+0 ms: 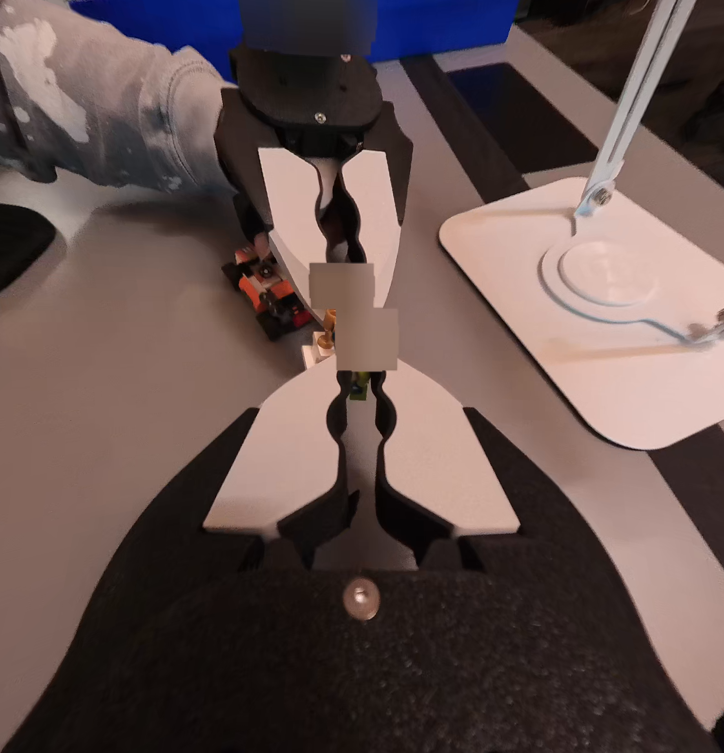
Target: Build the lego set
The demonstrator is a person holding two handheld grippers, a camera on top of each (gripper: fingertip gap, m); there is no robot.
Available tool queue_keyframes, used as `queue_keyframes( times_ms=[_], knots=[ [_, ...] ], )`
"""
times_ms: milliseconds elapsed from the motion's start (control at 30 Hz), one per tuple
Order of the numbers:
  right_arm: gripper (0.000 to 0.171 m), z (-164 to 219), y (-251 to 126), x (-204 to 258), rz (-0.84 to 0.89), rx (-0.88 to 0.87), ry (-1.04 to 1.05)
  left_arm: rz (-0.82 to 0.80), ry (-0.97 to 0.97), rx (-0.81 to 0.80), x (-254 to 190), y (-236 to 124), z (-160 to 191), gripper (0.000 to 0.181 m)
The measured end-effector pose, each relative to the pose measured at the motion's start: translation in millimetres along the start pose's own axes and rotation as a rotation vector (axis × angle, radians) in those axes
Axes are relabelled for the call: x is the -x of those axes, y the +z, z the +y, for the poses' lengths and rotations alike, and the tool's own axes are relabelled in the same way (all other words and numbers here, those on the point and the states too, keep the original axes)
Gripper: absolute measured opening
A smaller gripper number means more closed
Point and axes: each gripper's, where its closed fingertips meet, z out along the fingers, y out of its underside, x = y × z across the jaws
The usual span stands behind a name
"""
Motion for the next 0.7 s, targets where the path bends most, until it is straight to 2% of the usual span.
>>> queue_keyframes(
  times_ms=[133, 700],
  knots=[
    [0.008, 9, 7, -2, -0.012, 0.056, -0.002, -0.013, -0.006, 0.074, 6, 5, 16, 0.012],
    [0.009, 34, 6, -13, -0.051, 0.270, -0.105, -0.078, 0.026, 0.262, 14, 13, 23, 0.011]
  ],
)
